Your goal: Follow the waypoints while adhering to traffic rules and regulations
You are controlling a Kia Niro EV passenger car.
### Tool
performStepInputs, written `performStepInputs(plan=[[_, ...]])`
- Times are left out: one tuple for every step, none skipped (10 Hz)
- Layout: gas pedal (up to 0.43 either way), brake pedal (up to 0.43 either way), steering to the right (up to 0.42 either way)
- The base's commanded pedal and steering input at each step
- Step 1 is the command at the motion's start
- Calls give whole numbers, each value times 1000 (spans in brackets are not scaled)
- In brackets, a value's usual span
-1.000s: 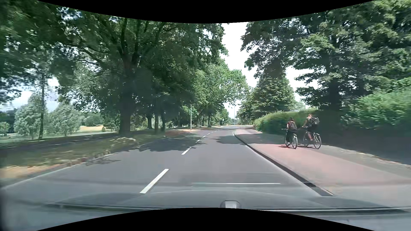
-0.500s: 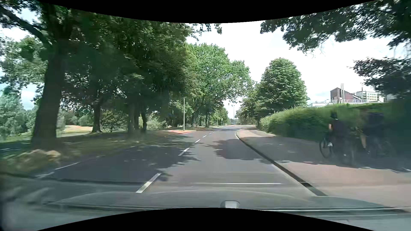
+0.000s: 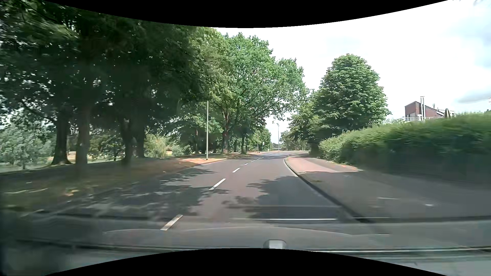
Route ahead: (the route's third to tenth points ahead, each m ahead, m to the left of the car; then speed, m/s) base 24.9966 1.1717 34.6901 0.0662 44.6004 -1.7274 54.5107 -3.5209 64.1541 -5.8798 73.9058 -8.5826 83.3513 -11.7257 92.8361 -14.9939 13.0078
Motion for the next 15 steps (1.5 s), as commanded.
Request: performStepInputs(plan=[[150, 18, 10], [150, 18, 10], [150, 18, 10], [150, 18, 11], [150, 18, 11], [150, 18, 12], [150, 18, 13], [150, 18, 14], [150, 18, 15], [150, 18, 16], [150, 18, 18], [150, 18, 19], [150, 18, 20], [150, 18, 20], [150, 18, 20]])
